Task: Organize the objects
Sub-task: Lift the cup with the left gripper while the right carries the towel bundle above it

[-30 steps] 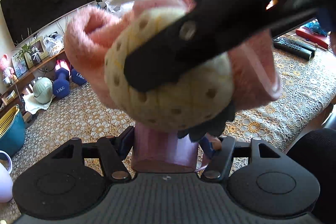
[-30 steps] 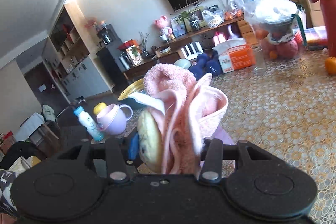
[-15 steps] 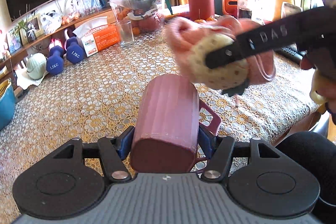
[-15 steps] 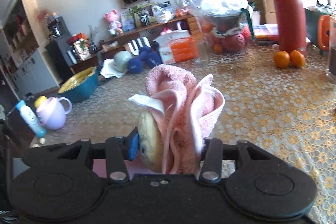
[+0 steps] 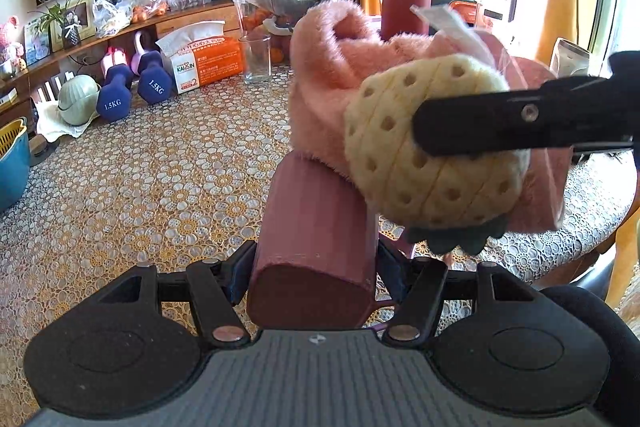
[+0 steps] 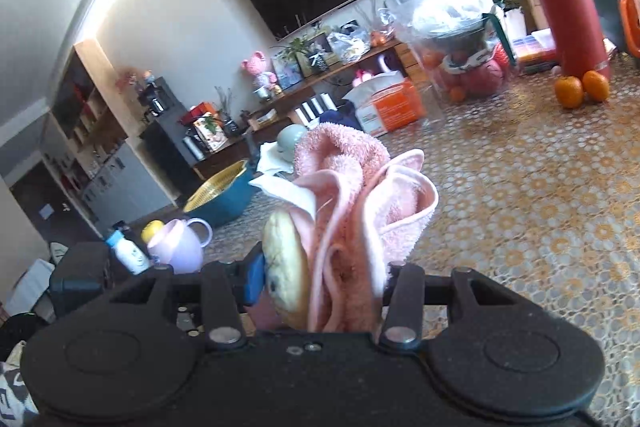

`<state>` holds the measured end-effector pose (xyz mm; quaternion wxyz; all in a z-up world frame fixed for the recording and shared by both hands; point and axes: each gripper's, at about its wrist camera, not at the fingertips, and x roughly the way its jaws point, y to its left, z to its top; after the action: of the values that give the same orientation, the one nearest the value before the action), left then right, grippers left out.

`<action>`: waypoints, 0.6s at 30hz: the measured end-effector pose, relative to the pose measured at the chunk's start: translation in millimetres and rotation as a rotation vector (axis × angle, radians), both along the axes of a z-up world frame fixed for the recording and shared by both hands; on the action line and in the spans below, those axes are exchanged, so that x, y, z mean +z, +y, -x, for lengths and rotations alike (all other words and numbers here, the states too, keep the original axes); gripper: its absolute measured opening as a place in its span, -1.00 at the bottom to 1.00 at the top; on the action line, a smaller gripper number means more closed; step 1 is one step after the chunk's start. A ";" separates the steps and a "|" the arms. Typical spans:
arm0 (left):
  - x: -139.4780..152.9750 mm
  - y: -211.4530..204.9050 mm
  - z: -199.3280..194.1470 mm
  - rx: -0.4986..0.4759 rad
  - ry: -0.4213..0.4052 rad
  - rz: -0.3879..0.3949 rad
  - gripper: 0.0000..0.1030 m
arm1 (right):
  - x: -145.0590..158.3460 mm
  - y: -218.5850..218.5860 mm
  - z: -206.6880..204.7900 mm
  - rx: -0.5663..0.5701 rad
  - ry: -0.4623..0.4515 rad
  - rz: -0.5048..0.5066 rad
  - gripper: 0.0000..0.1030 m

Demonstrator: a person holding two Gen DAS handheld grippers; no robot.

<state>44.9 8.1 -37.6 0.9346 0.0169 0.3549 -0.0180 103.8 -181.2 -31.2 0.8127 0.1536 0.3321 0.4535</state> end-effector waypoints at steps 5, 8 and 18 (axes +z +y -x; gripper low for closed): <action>2.2 -2.6 2.2 -0.019 0.002 -0.020 0.23 | -10.4 2.6 -8.2 -0.017 0.035 -0.015 -0.11; 0.0 -8.7 3.5 -0.049 -0.002 -0.067 0.23 | -11.8 2.9 -10.4 -0.043 0.005 0.034 -0.11; -10.5 -29.3 8.2 -0.119 -0.048 -0.274 0.23 | -11.9 -5.1 -15.6 -0.138 -0.095 0.220 -0.12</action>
<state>36.7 -21.2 -48.1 0.9289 0.1657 0.3301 -0.0245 119.4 -186.3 -43.1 0.8687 0.0642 0.3298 0.3640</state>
